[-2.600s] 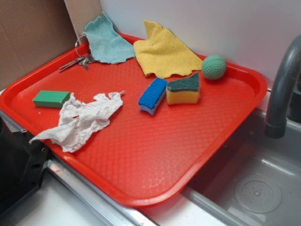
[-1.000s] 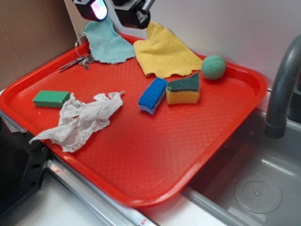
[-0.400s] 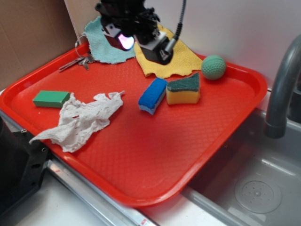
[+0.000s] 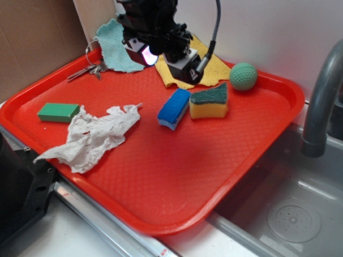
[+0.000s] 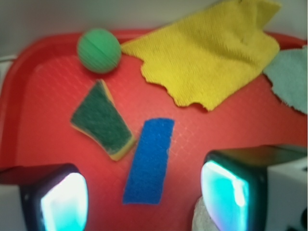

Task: Grab the green ball.

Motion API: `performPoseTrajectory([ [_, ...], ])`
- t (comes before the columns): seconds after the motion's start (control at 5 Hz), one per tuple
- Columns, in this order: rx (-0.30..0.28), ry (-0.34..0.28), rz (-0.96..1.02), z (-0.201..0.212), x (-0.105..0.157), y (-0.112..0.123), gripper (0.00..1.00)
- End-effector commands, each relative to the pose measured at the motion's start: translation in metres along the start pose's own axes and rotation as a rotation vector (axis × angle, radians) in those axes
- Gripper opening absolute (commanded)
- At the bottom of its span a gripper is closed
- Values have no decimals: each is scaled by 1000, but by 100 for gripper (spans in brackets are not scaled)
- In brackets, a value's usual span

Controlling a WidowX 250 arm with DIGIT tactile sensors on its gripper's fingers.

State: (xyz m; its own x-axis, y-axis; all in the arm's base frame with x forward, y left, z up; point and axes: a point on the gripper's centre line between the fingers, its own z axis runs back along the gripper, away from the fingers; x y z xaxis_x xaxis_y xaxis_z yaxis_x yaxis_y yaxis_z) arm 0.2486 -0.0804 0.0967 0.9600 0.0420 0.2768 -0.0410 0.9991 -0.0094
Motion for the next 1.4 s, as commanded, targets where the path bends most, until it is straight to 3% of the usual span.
performPoseTrajectory([
  [0.0,-15,-36,-4,10,18,-5,100],
  [0.4,-15,-36,-4,10,18,-5,100],
  [0.8,31,-15,-55,-8,76,-17,100],
  [1.2,50,-12,-112,-42,101,-26,100],
])
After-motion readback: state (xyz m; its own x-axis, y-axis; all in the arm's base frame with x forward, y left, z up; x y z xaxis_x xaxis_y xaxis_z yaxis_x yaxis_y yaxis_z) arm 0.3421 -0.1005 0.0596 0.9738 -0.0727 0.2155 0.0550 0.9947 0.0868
